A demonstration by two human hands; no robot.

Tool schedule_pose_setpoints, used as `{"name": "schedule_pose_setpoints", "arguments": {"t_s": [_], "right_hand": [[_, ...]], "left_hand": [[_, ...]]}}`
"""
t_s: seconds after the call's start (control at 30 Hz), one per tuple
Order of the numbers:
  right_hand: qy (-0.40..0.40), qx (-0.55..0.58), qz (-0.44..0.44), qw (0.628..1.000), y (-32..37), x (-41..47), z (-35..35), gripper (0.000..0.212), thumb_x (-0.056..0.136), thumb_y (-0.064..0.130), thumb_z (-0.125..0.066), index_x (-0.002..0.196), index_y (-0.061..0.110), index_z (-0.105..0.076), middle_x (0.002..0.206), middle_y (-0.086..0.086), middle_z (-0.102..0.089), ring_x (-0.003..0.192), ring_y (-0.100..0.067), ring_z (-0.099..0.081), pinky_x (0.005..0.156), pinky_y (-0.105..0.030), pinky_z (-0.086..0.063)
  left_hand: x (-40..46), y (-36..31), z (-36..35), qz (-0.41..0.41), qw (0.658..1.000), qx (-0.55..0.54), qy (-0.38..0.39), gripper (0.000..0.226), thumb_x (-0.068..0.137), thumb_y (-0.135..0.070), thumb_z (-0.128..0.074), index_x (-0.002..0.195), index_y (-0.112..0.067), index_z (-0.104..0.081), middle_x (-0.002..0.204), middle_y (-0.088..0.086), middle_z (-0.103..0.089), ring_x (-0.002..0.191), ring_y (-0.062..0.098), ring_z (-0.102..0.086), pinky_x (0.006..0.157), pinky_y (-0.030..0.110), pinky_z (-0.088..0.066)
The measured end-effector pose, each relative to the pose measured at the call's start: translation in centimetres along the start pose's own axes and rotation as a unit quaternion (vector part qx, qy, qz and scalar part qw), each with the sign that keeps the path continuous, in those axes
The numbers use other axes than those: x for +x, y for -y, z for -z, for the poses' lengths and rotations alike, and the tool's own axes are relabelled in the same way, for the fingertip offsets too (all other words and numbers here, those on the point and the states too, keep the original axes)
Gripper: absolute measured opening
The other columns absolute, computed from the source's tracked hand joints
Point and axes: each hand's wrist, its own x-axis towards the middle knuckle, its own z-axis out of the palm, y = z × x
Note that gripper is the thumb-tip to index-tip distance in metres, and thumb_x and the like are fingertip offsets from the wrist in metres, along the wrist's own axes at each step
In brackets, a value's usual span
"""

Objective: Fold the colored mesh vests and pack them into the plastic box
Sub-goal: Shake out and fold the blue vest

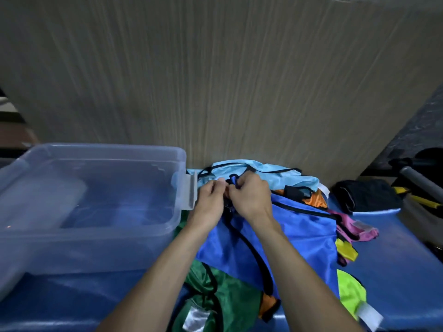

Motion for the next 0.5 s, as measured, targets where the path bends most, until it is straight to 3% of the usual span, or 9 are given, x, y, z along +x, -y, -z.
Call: {"name": "schedule_pose_setpoints", "arguments": {"t_s": [0.03,0.1,0.17,0.23,0.3,0.37,0.43,0.5], "right_hand": [[0.017,-0.003,0.000,1.000,0.0,-0.2,-0.2,0.027,0.084,0.037,-0.063,0.071,0.016,-0.053,0.073,-0.008,-0.069,0.075,-0.035,-0.067,0.067,-0.037,-0.055],[0.080,0.059,0.003,0.995,-0.1,-0.6,0.1,0.015,0.084,0.034,-0.065,0.085,0.019,-0.064,0.072,-0.006,-0.072,0.069,-0.030,-0.071,0.065,-0.043,-0.061],[0.147,0.134,0.004,0.980,-0.5,-1.0,1.2,0.018,0.091,0.021,-0.064,0.109,0.018,-0.066,0.081,-0.009,-0.074,0.069,-0.027,-0.074,0.059,-0.039,-0.063],[0.173,0.153,0.038,0.972,-1.4,-1.6,2.9,0.028,0.094,0.009,-0.062,0.120,0.019,-0.063,0.090,-0.007,-0.074,0.071,-0.026,-0.074,0.055,-0.029,-0.058],[0.129,0.118,0.105,0.979,-3.2,-2.2,4.6,0.030,0.094,0.005,-0.063,0.119,0.020,-0.065,0.085,0.008,-0.073,0.060,-0.016,-0.070,0.056,-0.025,-0.052],[0.027,0.006,0.185,0.982,-5.5,-2.3,6.1,0.026,0.089,0.007,-0.068,0.111,0.021,-0.069,0.069,0.021,-0.066,0.055,-0.007,-0.061,0.062,-0.023,-0.048],[-0.045,-0.093,0.213,0.972,-8.1,-2.2,7.6,0.024,0.085,0.011,-0.074,0.106,0.021,-0.071,0.073,0.020,-0.063,0.069,-0.007,-0.061,0.070,-0.030,-0.052],[-0.079,-0.148,0.215,0.962,-10.5,-2.2,8.9,0.024,0.083,0.016,-0.078,0.105,0.021,-0.071,0.094,0.011,-0.063,0.090,-0.021,-0.060,0.078,-0.039,-0.053]], "left_hand": [[0.0,0.1,0.3,0.011,0.999,0.029,0.006,0.050,0.085,-0.068,-0.040,0.092,-0.027,-0.066,0.091,-0.001,-0.071,0.089,0.024,-0.067,0.094,0.050,-0.053],[0.4,0.3,0.7,0.009,0.997,0.081,0.003,0.052,0.083,-0.077,-0.035,0.092,-0.031,-0.059,0.093,-0.005,-0.065,0.093,0.022,-0.065,0.094,0.047,-0.049],[0.5,0.2,0.8,-0.007,0.995,0.104,0.005,0.044,0.094,-0.068,-0.043,0.100,-0.028,-0.060,0.094,-0.007,-0.065,0.094,0.018,-0.065,0.090,0.041,-0.049],[0.5,0.1,0.6,-0.030,0.992,0.121,0.008,0.030,0.097,-0.051,-0.058,0.107,-0.023,-0.060,0.095,-0.006,-0.068,0.090,0.013,-0.066,0.079,0.027,-0.048],[0.2,0.1,0.5,-0.056,0.981,0.184,0.002,0.019,0.097,-0.033,-0.065,0.110,-0.024,-0.054,0.095,-0.008,-0.066,0.082,0.010,-0.062,0.065,0.020,-0.040],[-0.1,0.2,0.4,-0.083,0.965,0.250,-0.017,0.019,0.100,-0.021,-0.059,0.117,-0.023,-0.053,0.094,-0.006,-0.063,0.077,0.011,-0.057,0.066,0.025,-0.038],[0.0,0.4,0.5,-0.100,0.958,0.268,-0.026,0.025,0.102,-0.017,-0.052,0.127,-0.022,-0.053,0.094,-0.001,-0.063,0.075,0.013,-0.057,0.068,0.029,-0.040],[-0.1,0.7,0.6,-0.113,0.954,0.278,-0.025,0.028,0.104,-0.016,-0.047,0.131,-0.022,-0.051,0.094,0.000,-0.062,0.077,0.016,-0.059,0.066,0.029,-0.037]]}}
